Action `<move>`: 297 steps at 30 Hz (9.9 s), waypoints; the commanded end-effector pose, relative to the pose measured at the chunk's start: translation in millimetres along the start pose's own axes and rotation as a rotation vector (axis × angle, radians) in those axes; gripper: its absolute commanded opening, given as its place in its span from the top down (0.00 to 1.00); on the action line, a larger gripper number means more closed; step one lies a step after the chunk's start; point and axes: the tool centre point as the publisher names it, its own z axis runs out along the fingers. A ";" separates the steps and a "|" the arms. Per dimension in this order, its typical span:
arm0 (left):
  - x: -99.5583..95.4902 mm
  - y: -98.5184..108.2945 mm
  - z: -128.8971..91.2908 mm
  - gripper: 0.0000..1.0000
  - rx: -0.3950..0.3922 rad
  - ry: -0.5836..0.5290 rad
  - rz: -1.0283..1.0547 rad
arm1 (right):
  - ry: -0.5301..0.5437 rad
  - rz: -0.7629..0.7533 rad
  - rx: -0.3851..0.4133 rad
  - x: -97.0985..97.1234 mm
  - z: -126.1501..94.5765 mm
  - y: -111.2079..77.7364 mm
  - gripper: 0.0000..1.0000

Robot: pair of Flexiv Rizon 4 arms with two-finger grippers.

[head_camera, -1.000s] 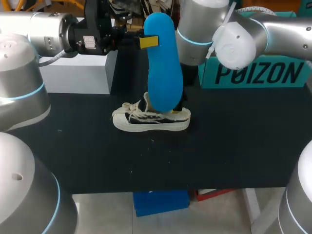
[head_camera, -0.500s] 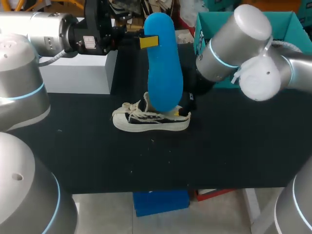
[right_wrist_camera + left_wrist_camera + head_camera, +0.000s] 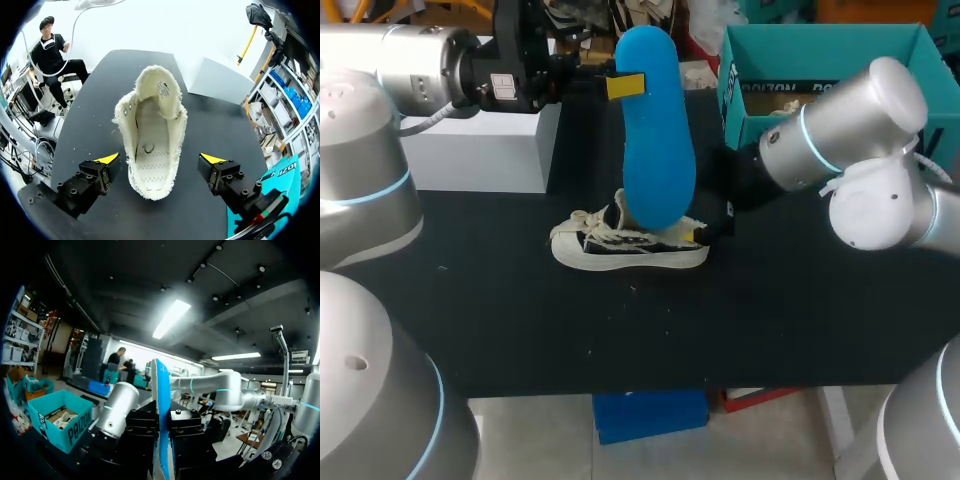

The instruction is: Take the shoe out of the shoebox, open the shoe tongue, remove and reinsert the insole, then place the shoe into the shoebox

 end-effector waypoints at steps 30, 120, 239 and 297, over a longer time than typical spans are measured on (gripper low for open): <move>-0.1 0.9 1.1 1.00 0.000 -0.003 0.001 | 0.022 0.076 -0.262 14.5 45.3 -30.1 0.00; -0.1 0.9 1.1 1.00 0.000 -0.003 0.001 | 0.247 -0.007 0.723 -32.2 59.1 23.0 1.00; -0.1 0.9 1.1 1.00 0.000 -0.003 0.001 | -0.290 1.450 0.760 2.7 19.4 -21.4 1.00; -0.1 0.9 1.1 1.00 0.000 -0.003 0.001 | 0.102 1.523 -0.143 -14.8 -126.0 44.0 0.00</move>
